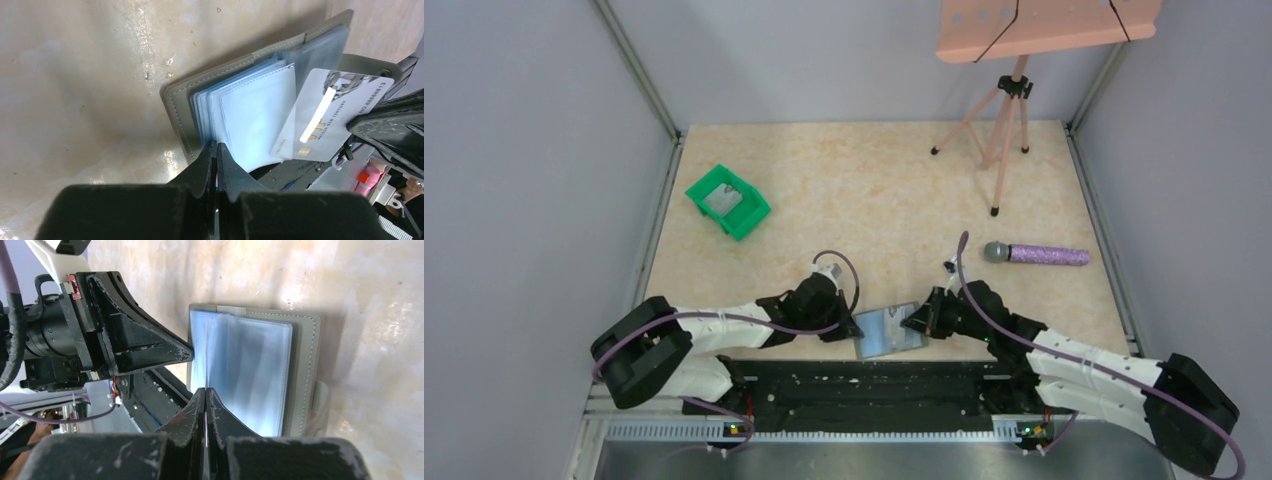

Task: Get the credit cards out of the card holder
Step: Remove the credit card from the card holder.

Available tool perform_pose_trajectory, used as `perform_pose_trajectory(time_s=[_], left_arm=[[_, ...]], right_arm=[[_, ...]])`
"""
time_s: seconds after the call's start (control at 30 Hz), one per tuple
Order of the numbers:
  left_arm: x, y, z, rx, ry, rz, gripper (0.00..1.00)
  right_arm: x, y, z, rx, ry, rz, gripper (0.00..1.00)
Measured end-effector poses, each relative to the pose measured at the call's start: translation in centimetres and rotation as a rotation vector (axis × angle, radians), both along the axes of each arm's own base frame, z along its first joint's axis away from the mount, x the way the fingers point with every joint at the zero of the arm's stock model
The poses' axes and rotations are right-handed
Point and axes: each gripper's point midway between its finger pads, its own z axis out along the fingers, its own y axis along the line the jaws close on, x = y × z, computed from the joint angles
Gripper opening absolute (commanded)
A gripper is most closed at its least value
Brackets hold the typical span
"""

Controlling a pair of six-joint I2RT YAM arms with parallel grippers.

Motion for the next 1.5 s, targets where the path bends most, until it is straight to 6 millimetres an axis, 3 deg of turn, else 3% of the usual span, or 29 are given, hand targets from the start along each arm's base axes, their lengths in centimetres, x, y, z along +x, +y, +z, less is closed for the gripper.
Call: perform_pose_trajectory(time_s=[0.13,0.37,0.47,0.6,0.7,0.8,1.07,1.3,1.5], left_arm=[[0.1,-0.1,0.0,0.004,0.003,-0.001,0.03],[0.2,-0.2,0.1,0.028,0.013,-0.005,0.05],[0.3,0.0,0.2,0.050,0.015,-0.001,0.15],[0.5,0.6,0.7,0.088,0.001,-0.001,0.31],[1.0,0.6,2.4,0.091,-0.029,0.008,0.41],[1.9,-0.1,5.4,0.034,-0.092,0.017,0.49],[2.7,-1.5,12.1,-0.192,-0.211,0.048,0.57],[2.4,-2.1,14.7,-0.377,-0.272,0.058,0.58],[2.2,-3.0,15.8,-0.481,-0.297,0.037,0.53]], right_arm=[[0.1,-0.7,0.2,-0.009,-0.009,-0.017,0.00],[-0.4,-1.5,-1.1,-0.065,0.037,-0.023,0.00],[-0.2,-1.6,-0.7,-0.075,0.031,-0.032,0.00],[0.5,-1.3,1.3,-0.039,-0.016,-0.052,0.00],[1.0,-1.2,2.4,-0.004,-0.034,-0.071,0.00],[1.4,-1.0,3.5,0.042,-0.042,-0.101,0.00],[3.1,-1.0,9.0,0.297,-0.124,-0.232,0.00],[3.9,-1.9,12.2,0.476,-0.165,-0.321,0.00],[4.0,-2.6,13.2,0.569,-0.162,-0.367,0.00]])
